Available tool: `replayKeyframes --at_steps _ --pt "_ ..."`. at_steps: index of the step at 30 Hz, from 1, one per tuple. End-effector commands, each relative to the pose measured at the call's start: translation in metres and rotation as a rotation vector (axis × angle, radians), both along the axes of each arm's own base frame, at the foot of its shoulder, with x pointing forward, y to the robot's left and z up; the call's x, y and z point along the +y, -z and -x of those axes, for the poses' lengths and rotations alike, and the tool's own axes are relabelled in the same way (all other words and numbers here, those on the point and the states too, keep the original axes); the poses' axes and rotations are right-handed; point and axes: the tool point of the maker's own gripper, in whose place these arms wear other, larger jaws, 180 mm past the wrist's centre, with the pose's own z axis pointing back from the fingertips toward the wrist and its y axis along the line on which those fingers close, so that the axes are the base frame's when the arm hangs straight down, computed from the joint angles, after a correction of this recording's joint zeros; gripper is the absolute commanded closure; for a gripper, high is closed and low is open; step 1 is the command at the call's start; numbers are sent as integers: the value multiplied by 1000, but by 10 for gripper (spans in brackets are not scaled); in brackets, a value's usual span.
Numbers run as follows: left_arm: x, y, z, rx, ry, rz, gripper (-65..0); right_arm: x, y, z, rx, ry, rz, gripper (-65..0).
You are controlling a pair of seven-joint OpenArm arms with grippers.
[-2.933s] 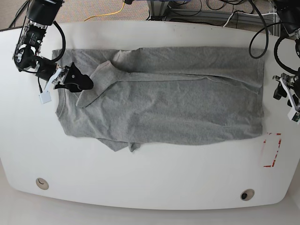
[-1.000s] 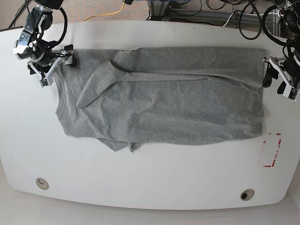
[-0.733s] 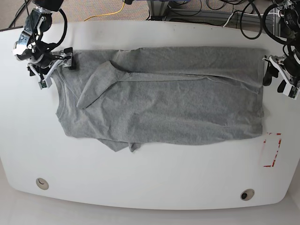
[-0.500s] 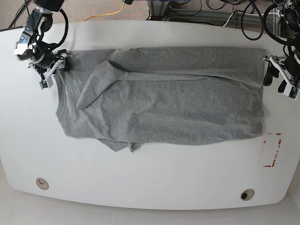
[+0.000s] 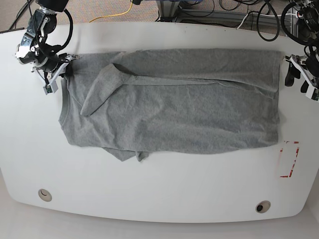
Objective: Layout the t-shirt on the table in an organized manner, then fold the t-shirt properly
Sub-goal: 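Grasp the shirt's corners with both grippers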
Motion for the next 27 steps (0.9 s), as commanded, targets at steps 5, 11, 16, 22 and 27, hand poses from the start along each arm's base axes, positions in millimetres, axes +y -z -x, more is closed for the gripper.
replayKeyframes --at_steps 5,11,16,22,27 --pt "14 15 3 31 -43 48 -332 -7 -1 3 22 -3 31 -27" --pt "16 43 12 103 -73 109 -332 -7 -1 3 22 -5 30 -27" --pt "6 56 7 104 -48 133 -332 -7 -1 3 22 -5 30 -27" --pt "-4 73 9 152 -5 74 -371 -7 -1 3 22 -5 30 -27" --pt "-10 83 14 176 -8 63 -442 -7 -1 3 22 -5 30 -27"
